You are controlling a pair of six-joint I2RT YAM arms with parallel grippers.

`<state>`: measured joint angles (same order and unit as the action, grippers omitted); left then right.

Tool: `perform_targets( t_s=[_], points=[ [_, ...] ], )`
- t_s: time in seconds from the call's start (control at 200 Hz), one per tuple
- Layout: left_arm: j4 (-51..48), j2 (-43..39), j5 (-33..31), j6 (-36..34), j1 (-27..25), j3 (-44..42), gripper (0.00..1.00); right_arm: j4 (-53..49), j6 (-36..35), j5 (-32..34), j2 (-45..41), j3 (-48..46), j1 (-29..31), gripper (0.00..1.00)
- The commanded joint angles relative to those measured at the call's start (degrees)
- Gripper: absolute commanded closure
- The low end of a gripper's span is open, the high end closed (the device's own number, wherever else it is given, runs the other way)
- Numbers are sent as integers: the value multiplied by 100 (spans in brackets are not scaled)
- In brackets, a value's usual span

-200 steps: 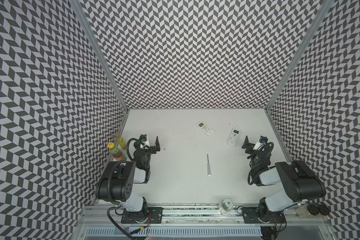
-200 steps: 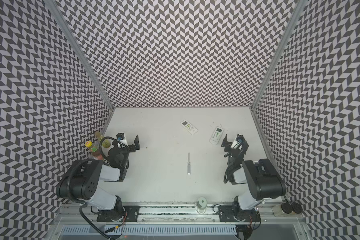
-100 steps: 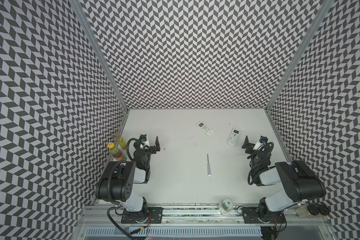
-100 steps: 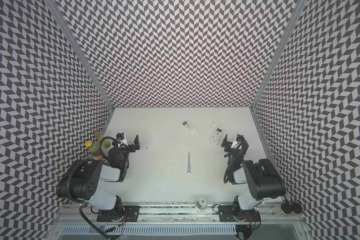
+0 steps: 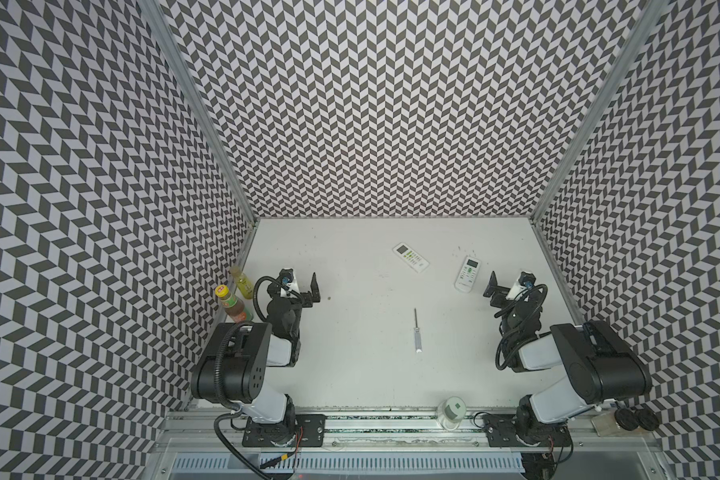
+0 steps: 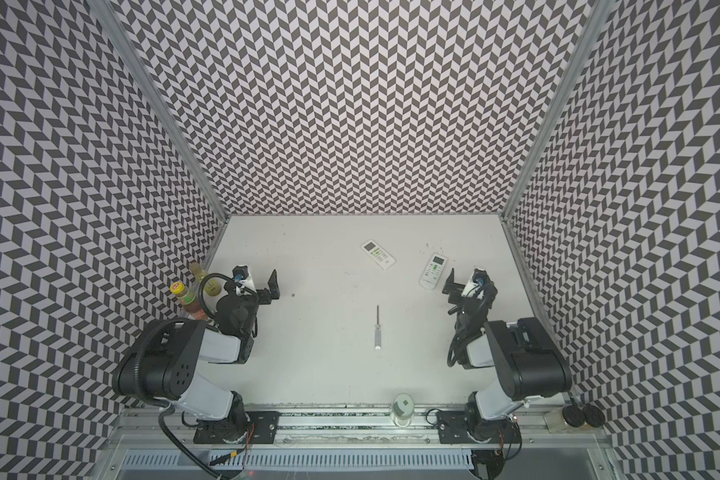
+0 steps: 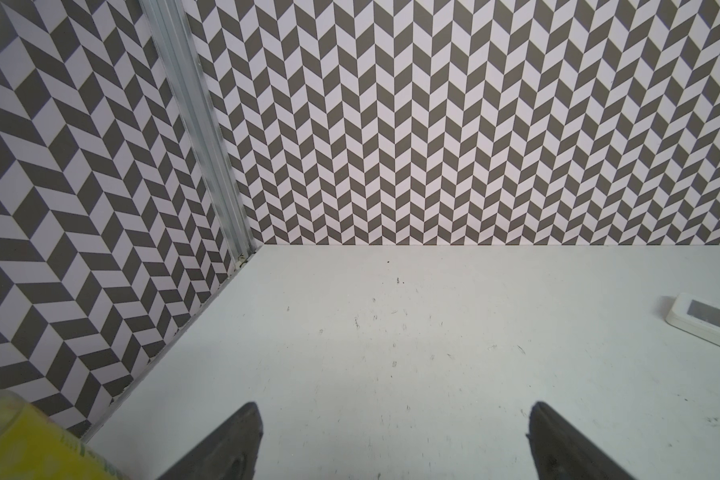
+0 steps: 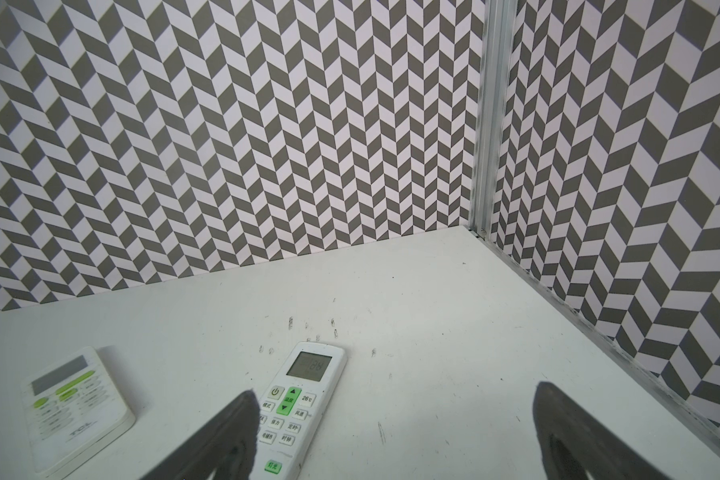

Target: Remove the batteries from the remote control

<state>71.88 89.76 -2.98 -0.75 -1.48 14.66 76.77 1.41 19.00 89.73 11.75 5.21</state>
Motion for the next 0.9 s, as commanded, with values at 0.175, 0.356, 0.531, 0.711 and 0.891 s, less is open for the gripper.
perform_targets(
  t_s=[0.175,0.356,0.531,0.711,0.891],
  points=[
    [81,-30,-25,21,-2,-1,0,353,23,-28,45,-32,-11,1],
    [-314,-408,287,-136,-18,64,0,385,-6,-14,-230,-200,23,1],
    [-1695,-1399,456,-508,-191,483,0,-18,-146,247,-844,-201,174,1],
    [-4828,-2014,674,-732,-312,2091,0,-1402,170,202,-2055,41,305,1],
    [-6006,-2880,763,-73,-320,2636,0,-2331,789,-240,-2185,598,321,0]
  ],
)
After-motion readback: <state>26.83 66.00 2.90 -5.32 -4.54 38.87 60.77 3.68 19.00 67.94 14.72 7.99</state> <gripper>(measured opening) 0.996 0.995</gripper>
